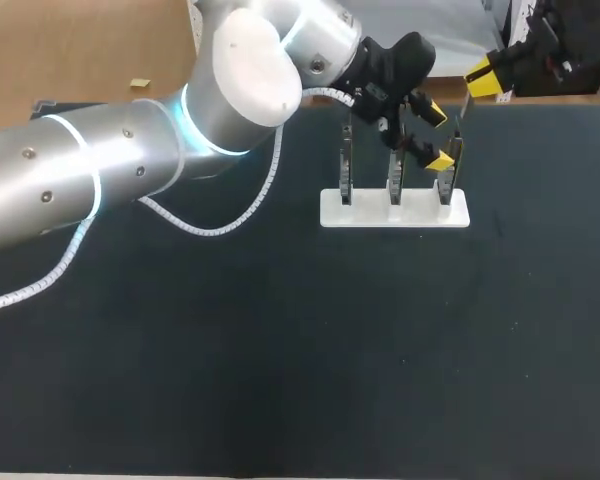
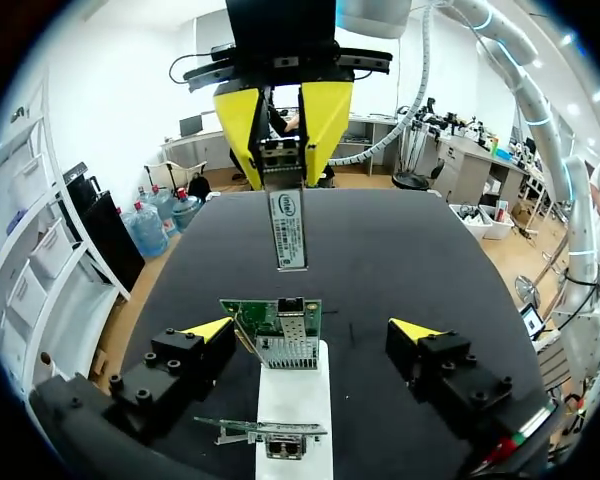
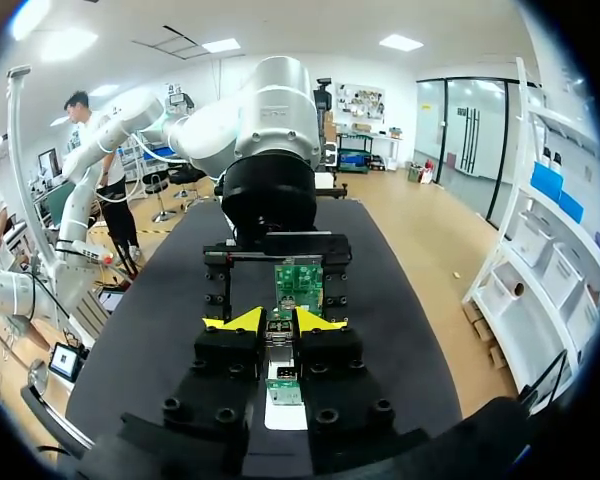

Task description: Pick up the optical module with the left hand, and insert it into the network port with the right hand.

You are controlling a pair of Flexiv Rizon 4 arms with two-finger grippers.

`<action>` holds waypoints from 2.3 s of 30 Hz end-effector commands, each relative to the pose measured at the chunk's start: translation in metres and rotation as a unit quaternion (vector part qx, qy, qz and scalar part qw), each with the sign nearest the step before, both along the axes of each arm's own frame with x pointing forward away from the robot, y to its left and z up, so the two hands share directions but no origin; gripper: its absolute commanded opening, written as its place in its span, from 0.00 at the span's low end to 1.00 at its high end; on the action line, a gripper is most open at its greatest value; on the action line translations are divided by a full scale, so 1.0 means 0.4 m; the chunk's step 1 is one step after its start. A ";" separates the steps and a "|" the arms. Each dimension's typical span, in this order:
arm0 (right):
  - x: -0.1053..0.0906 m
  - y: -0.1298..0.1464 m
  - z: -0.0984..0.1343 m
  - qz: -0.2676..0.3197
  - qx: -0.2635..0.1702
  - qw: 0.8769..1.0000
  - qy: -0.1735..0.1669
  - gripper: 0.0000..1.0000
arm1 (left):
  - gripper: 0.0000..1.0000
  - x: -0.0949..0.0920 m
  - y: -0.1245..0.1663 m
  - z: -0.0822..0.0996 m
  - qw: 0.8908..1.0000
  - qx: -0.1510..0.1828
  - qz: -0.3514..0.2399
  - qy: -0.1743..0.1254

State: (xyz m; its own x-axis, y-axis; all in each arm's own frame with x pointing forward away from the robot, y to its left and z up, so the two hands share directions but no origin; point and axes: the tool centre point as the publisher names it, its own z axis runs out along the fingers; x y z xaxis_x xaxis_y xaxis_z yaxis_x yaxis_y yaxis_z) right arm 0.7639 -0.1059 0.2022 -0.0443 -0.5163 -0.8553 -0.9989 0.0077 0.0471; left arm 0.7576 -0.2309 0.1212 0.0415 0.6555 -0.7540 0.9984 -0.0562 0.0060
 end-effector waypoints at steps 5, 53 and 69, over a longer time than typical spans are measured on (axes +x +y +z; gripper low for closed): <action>0.007 -0.004 0.000 0.002 -0.002 1.000 0.001 0.00 | 1.00 0.006 -0.007 -0.001 1.000 0.004 -0.003 0.002; 0.002 0.004 -0.044 0.011 -0.021 1.000 -0.001 0.00 | 1.00 0.007 0.003 -0.005 1.000 0.015 0.000 0.003; 0.002 0.004 -0.059 0.010 -0.025 1.000 0.003 0.00 | 1.00 0.007 0.003 -0.005 1.000 0.015 0.000 0.003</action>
State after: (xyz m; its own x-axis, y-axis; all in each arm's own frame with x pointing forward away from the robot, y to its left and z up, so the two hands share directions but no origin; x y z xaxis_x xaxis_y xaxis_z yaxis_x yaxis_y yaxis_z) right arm 0.7643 -0.1055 0.1797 -0.0384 -0.5579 -0.8290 -0.9985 -0.0101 0.0531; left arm 0.7580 -0.2287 0.1185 0.0375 0.6735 -0.7382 0.9986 -0.0532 0.0021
